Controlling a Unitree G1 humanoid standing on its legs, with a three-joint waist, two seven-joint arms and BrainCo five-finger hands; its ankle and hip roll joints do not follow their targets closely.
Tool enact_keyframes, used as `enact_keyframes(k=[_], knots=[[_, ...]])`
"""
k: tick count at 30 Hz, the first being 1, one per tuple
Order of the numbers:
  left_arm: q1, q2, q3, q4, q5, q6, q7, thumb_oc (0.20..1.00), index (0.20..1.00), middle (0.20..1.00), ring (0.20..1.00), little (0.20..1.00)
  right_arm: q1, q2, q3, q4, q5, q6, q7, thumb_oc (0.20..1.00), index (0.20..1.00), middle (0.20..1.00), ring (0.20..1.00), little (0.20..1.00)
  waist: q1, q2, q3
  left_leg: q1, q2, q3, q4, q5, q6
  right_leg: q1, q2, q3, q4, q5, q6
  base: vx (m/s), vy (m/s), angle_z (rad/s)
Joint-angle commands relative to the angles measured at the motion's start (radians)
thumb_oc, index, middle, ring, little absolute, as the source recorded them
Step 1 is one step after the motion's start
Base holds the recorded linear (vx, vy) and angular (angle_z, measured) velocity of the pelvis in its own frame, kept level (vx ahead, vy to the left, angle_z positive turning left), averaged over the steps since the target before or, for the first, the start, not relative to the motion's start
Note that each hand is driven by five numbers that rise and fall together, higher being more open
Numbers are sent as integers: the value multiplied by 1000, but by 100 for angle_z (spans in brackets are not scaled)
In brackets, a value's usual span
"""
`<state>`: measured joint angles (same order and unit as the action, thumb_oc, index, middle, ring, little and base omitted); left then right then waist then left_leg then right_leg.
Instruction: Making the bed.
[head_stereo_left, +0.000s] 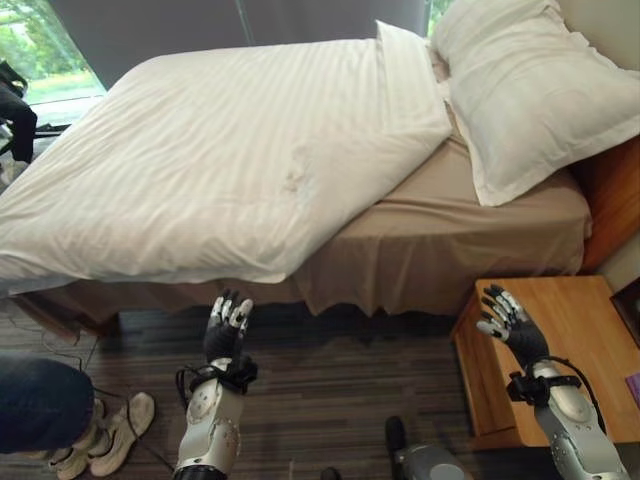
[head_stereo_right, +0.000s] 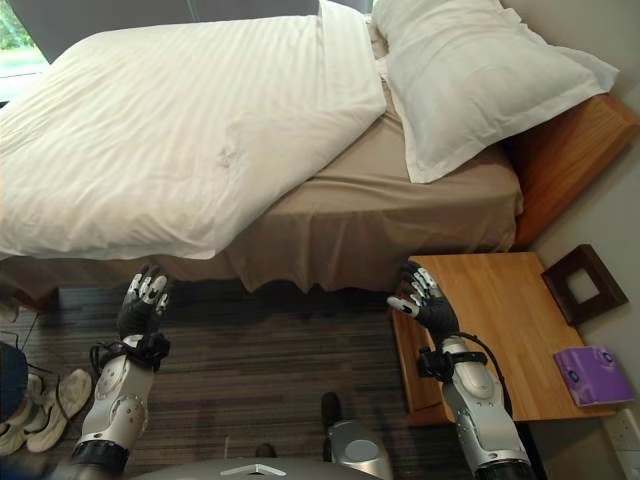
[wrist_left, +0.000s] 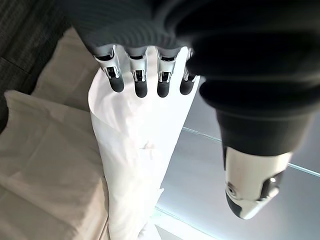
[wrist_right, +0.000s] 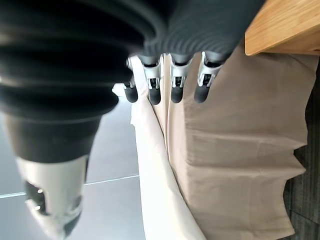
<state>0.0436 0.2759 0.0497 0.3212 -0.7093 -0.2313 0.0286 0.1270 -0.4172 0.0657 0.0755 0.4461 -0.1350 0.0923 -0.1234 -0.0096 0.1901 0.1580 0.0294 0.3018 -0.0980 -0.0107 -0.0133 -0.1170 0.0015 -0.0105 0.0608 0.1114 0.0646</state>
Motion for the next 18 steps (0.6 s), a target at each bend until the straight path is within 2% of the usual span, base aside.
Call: enact_keyframes(k=[1,3,4,7,10,11,13,14,16,17,18], knots=[[-34,80,37,-15,51,-57,-5,1000,1000,1000,1000,1000,-49,15,10,-51,1,-46,3,1000,1000,1000,1000,1000,4,-13,6,-23,7,-72,26,10,13,-34,-77,54,189,-6,104,137,18,4],[-53,88,33,-14,44,-59,-9,1000,1000,1000,1000,1000,-46,17,15,-54,8,-47,5,1000,1000,1000,1000,1000,-13,-5,1,-7,2,-80,14,-1,5,-54,-82,60,112,9,95,216,11,11],[-77,93,16,-22,42,-60,-16,1000,1000,1000,1000,1000,-38,14,19,-57,6,-47,9,1000,1000,1000,1000,1000,-43,-6,0,16,-9,-101,11,-21,0,-92,-74,97,15,48,102,227,16,10],[-116,88,-19,-53,48,-70,-10,1000,1000,1000,1000,1000,-24,11,26,-60,-4,-47,12,1000,1000,1000,1000,1000,-70,-6,-4,54,-16,-134,11,-52,-6,-102,-54,106,-34,70,107,237,-7,34],[-139,82,-38,-41,33,-69,-20,1000,1000,1000,1000,1000,-21,7,32,-62,-2,-46,20,1000,1000,1000,1000,1000,-81,-7,-10,61,-13,-147,11,-56,-10,-95,-49,116,-21,63,104,133,-67,33],[-142,58,-59,-72,12,-71,-28,1000,1000,1000,1000,1000,-17,2,30,-64,1,-47,19,1000,1000,1000,1000,1000,-82,-6,-25,64,-5,-162,11,-56,-15,-70,-42,130,-29,59,92,194,-169,32],[-139,36,-67,-72,-10,-67,-35,1000,1000,1000,1000,1000,-27,-13,29,-64,8,-55,14,1000,1000,1000,1000,1000,-81,13,-48,72,26,-179,11,-37,-34,-35,-21,105,-43,45,69,293,-223,31],[-131,25,-74,-66,-22,-62,-33,1000,1000,1000,1000,1000,-33,-19,29,-68,15,-58,10,1000,1000,1000,1000,1000,-76,23,-53,65,48,-190,49,-7,-52,-4,-8,90,-60,32,52,263,-190,27],[-133,19,-83,-61,-27,-58,-29,1000,1000,1000,1000,1000,-42,-28,29,-71,20,-63,1,1000,1000,1000,1000,1000,-72,26,-50,40,67,-197,123,31,-74,33,-3,73,-80,23,33,206,-184,18],[-138,18,-88,-53,-33,-56,-36,1000,1000,1000,1000,1000,-42,-37,26,-81,34,-66,3,1000,1000,1000,1000,1000,-70,19,-41,8,83,-192,219,88,-98,67,-7,56,-101,25,15,150,-178,23],[-135,17,-89,-49,-37,-54,-43,1000,1000,1000,1000,1000,-37,-42,20,-82,37,-66,4,1000,1000,1000,1000,1000,-74,10,-35,-24,95,-190,295,108,-104,85,-13,45,-112,25,4,190,-228,34]])
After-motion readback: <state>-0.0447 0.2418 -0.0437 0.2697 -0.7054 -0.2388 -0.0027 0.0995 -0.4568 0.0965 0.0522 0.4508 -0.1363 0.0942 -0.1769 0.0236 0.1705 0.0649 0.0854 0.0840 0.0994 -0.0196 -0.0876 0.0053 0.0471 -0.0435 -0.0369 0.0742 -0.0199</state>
